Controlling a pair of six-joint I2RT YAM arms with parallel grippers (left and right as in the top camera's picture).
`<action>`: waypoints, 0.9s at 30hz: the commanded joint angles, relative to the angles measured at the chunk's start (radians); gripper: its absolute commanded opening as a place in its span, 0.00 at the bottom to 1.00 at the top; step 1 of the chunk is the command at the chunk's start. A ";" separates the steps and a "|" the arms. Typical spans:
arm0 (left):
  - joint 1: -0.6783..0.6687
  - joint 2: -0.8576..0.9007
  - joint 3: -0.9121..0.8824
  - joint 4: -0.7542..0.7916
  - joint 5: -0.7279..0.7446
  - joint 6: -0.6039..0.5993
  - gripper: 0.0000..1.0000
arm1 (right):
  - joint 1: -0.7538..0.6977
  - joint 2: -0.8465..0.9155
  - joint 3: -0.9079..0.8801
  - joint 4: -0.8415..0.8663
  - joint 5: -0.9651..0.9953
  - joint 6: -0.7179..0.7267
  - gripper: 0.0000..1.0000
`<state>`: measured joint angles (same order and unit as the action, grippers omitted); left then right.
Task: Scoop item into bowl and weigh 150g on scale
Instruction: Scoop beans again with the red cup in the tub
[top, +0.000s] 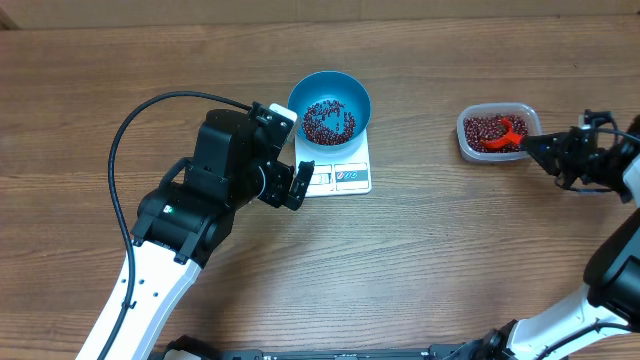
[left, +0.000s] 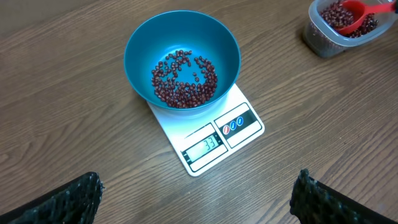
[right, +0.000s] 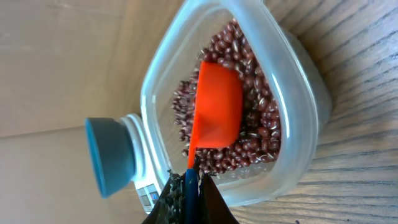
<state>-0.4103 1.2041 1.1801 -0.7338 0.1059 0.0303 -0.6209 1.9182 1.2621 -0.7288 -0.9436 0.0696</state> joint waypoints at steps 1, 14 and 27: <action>0.004 -0.015 0.000 0.001 0.018 0.019 1.00 | -0.014 0.005 0.001 -0.003 -0.092 -0.026 0.04; 0.004 -0.015 0.000 0.001 0.018 0.019 1.00 | -0.016 0.005 0.001 -0.044 -0.188 -0.074 0.04; 0.004 -0.015 0.000 0.001 0.018 0.019 1.00 | -0.016 0.005 0.001 -0.119 -0.249 -0.158 0.04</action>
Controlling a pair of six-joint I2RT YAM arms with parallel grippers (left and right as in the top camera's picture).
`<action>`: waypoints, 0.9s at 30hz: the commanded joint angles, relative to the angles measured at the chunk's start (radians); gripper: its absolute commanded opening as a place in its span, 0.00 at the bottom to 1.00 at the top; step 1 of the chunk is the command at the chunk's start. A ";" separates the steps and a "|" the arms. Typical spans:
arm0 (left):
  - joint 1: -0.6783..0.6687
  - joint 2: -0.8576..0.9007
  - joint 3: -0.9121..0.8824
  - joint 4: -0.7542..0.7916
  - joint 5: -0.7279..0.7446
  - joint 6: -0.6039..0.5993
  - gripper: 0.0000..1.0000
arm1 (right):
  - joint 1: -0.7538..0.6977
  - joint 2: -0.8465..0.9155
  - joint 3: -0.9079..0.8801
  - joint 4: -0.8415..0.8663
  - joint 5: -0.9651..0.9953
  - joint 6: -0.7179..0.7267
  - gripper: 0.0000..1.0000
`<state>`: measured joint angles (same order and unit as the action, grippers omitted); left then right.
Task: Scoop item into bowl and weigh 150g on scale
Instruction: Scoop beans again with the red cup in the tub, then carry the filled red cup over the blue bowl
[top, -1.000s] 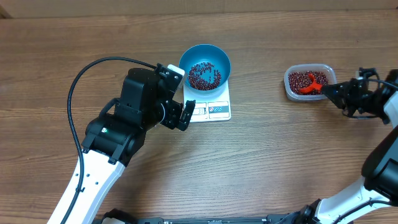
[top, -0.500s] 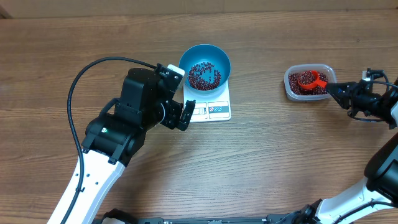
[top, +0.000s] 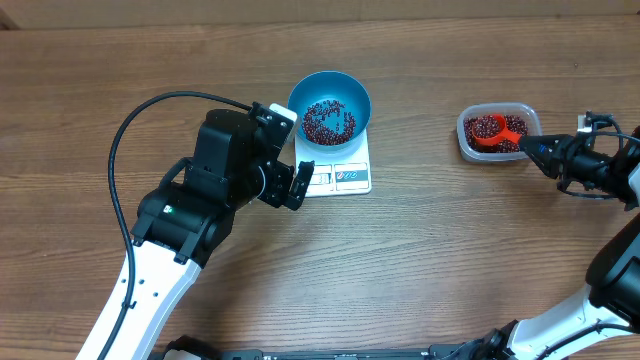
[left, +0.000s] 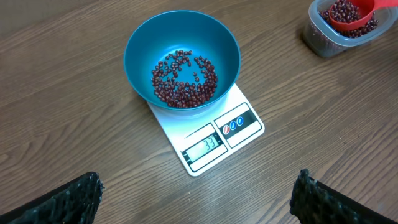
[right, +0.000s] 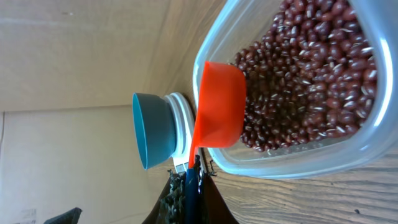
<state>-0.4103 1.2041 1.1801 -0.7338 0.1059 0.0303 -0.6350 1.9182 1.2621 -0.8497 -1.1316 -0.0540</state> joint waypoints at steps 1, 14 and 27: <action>0.004 -0.015 0.000 0.001 0.018 0.019 1.00 | -0.002 0.005 0.001 0.002 -0.069 -0.034 0.04; 0.004 -0.014 0.000 0.001 0.018 0.019 1.00 | -0.002 0.005 0.002 0.006 -0.193 -0.034 0.04; 0.004 0.000 0.000 -0.003 0.018 0.019 1.00 | 0.060 -0.024 0.002 0.006 -0.261 -0.033 0.04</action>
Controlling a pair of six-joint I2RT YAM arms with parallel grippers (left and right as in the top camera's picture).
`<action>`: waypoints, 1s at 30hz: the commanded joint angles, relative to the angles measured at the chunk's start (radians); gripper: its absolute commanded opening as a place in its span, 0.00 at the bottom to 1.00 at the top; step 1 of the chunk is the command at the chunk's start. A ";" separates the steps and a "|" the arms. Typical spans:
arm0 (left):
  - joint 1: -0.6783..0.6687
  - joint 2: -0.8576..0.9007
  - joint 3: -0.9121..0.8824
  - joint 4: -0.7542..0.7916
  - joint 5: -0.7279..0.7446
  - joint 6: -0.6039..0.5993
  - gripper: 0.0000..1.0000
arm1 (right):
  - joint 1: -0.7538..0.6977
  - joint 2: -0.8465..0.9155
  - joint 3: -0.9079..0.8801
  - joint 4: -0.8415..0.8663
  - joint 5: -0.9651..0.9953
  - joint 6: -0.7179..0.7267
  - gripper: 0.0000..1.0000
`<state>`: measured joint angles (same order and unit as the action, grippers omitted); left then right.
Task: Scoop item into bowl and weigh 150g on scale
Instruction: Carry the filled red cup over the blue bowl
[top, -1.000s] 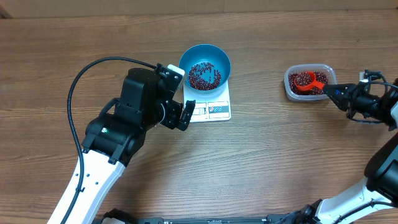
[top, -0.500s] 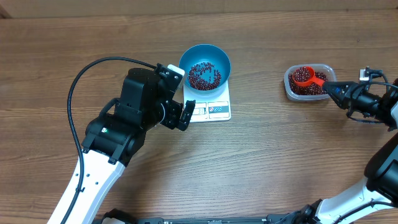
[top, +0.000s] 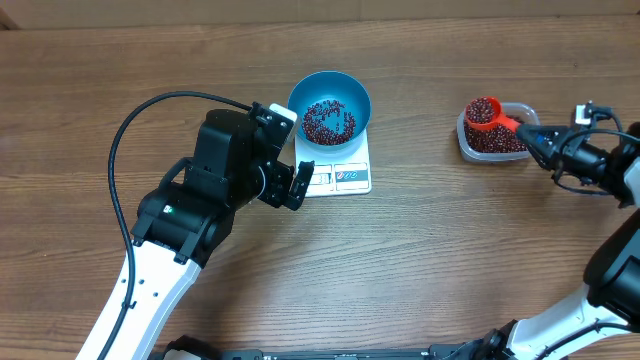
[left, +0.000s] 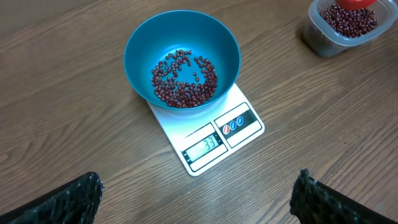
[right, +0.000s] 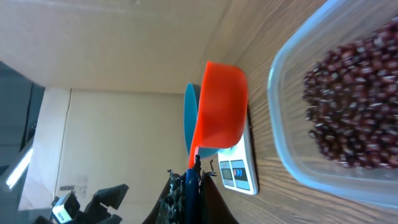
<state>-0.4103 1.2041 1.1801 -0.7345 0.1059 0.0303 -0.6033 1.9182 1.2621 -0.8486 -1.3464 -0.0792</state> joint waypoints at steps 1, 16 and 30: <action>0.004 0.002 0.000 -0.002 0.018 0.019 1.00 | 0.039 -0.029 0.003 0.005 -0.046 -0.008 0.04; 0.004 0.014 0.000 -0.003 0.018 0.019 1.00 | 0.285 -0.039 0.076 0.081 -0.042 0.074 0.04; 0.004 0.018 0.000 -0.003 0.018 0.019 1.00 | 0.509 -0.039 0.079 0.490 0.053 0.419 0.04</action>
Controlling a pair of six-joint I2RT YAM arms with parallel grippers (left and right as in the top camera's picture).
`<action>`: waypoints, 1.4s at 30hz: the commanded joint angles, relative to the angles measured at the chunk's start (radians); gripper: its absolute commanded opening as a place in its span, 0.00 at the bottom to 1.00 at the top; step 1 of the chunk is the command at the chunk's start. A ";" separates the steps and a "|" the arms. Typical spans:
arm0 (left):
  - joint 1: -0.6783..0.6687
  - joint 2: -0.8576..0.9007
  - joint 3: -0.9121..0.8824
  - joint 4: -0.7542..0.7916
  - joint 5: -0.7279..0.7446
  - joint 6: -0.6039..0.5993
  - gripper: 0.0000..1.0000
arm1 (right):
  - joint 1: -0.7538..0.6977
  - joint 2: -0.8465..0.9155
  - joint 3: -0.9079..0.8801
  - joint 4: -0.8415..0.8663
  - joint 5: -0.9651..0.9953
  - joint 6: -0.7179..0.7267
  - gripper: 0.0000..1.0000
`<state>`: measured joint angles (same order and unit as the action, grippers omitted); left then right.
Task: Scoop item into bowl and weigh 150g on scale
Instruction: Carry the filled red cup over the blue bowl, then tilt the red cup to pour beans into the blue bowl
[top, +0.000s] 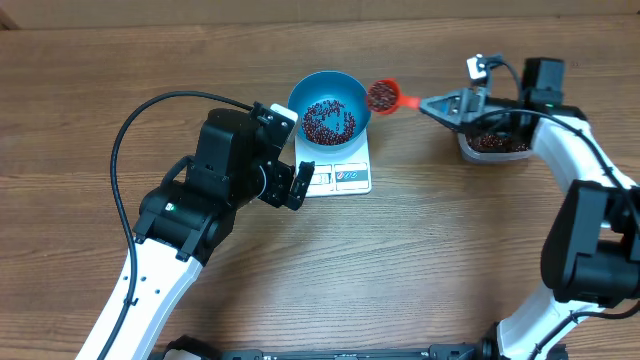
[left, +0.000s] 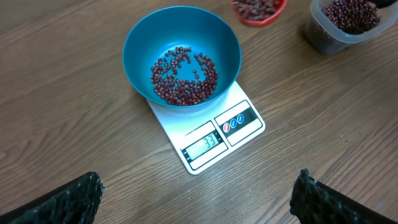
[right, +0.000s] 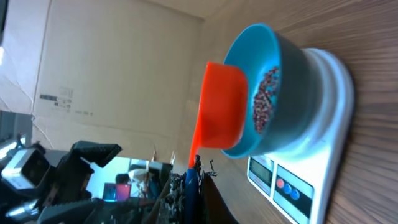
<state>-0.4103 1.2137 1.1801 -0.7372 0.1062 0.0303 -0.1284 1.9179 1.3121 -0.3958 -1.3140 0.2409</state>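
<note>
A blue bowl (top: 330, 105) holding some red beans sits on the white scale (top: 340, 175), whose display (left: 204, 143) reads 33. My right gripper (top: 428, 102) is shut on the handle of an orange scoop (top: 382, 95) full of beans, held level just beside the bowl's right rim; the scoop (right: 221, 106) and bowl (right: 273, 93) show in the right wrist view. The clear bean tub (top: 495, 143) lies under the right arm. My left gripper (top: 300, 185) hangs open left of the scale, nothing between its fingertips (left: 71, 199).
The black cable (top: 150, 110) of the left arm arcs over the table's left side. The table's far edge runs along the top of the overhead view. The tub (left: 345, 22) stands right of the scale.
My right gripper has moved left with the filled scoop, from above the tub's left edge to beside the bowl's right rim. The left arm and the scale reading are unchanged.
The scoop first lay in the tub's beans, held by my right gripper. Then it sat filled in the tub, then raised over the tub's left edge. Now it is at the bowl's rim. The display read 33 at every moment.
</note>
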 joint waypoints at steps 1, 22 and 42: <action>0.004 0.008 0.000 0.000 0.017 0.019 1.00 | 0.047 -0.039 0.029 0.063 0.028 0.117 0.04; 0.004 0.008 0.000 0.000 0.017 0.019 1.00 | 0.205 -0.039 0.029 0.216 0.277 -0.266 0.04; 0.004 0.008 0.000 0.000 0.017 0.019 1.00 | 0.219 -0.039 0.029 0.215 0.286 -0.912 0.04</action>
<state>-0.4103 1.2137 1.1801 -0.7368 0.1059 0.0303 0.0868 1.9179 1.3128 -0.1871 -1.0309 -0.5030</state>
